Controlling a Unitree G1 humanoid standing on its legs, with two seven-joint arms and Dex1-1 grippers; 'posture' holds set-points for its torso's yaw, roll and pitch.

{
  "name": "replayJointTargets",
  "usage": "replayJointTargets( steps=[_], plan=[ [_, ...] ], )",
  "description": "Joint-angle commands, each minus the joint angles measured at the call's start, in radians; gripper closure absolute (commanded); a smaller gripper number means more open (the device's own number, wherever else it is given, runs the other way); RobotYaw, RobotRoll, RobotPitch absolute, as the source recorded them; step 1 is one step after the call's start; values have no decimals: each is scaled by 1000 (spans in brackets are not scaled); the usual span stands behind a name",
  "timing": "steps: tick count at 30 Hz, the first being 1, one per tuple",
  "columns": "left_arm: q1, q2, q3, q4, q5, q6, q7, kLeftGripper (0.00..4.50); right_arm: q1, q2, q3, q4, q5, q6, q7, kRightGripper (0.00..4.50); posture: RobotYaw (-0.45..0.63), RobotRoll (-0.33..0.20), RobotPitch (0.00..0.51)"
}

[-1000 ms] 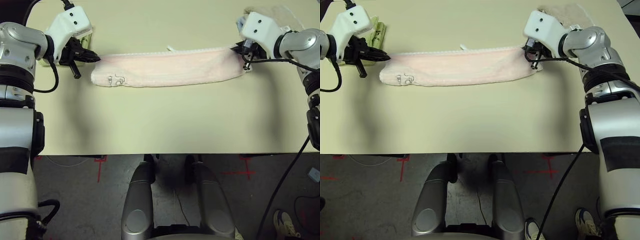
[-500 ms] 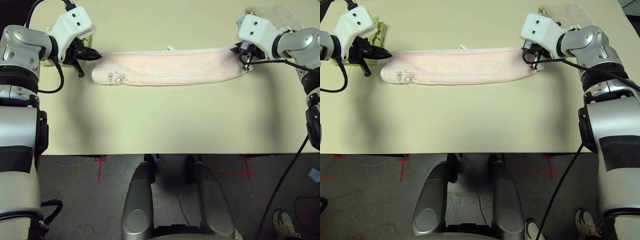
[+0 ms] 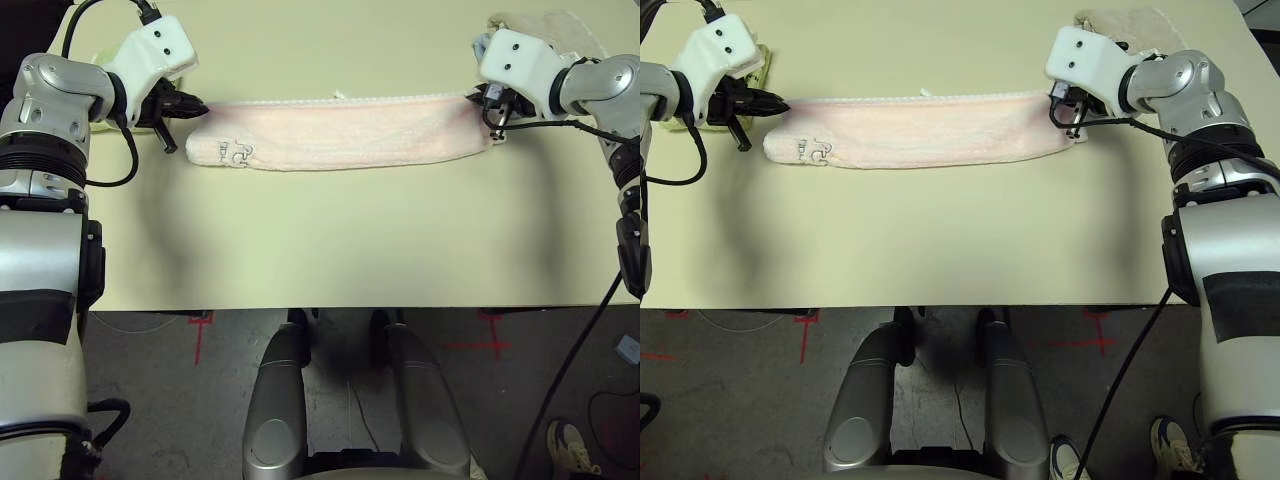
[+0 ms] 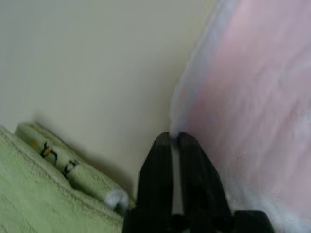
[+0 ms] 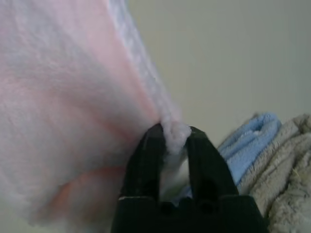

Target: Fold the towel and set it aside.

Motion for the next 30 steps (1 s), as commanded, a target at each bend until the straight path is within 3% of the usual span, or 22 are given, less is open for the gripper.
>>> replayJointTargets(
  steps=[1, 6, 8, 13, 17, 21, 27, 30],
  plan=[
    [-3, 21, 4, 22, 23, 12, 4, 2667, 10, -16, -22, 17, 9, 8, 5, 2111, 54, 0, 337],
    [-31, 35, 28, 22, 19, -10, 30, 734, -4, -19, -124, 17, 104, 38, 39, 242, 52, 0, 336],
    [-45, 32, 74, 20, -26, -18, 12, 50, -7, -14, -192, 13, 176, 52, 97, 0, 52, 0, 336],
    [-63, 7, 239, 6, -194, -2, -138, 50, -17, 9, -379, -9, 393, 222, 308, 0, 56, 0, 334],
    [-52, -19, 332, -33, -314, 51, -315, 50, -10, 9, -470, -38, 513, 475, 417, 0, 60, 0, 335],
    [42, -14, 302, -149, -379, 105, -513, 50, 44, -30, -481, -106, 568, 716, 522, 0, 61, 0, 335],
    [252, -9, 239, -376, -526, 97, -531, 50, 167, -81, -513, -259, 658, 1003, 534, 0, 57, 0, 335],
    [290, -21, 248, -418, -552, 98, -531, 50, 228, -86, -536, -343, 698, 1081, 491, 0, 54, 0, 332]
  ],
)
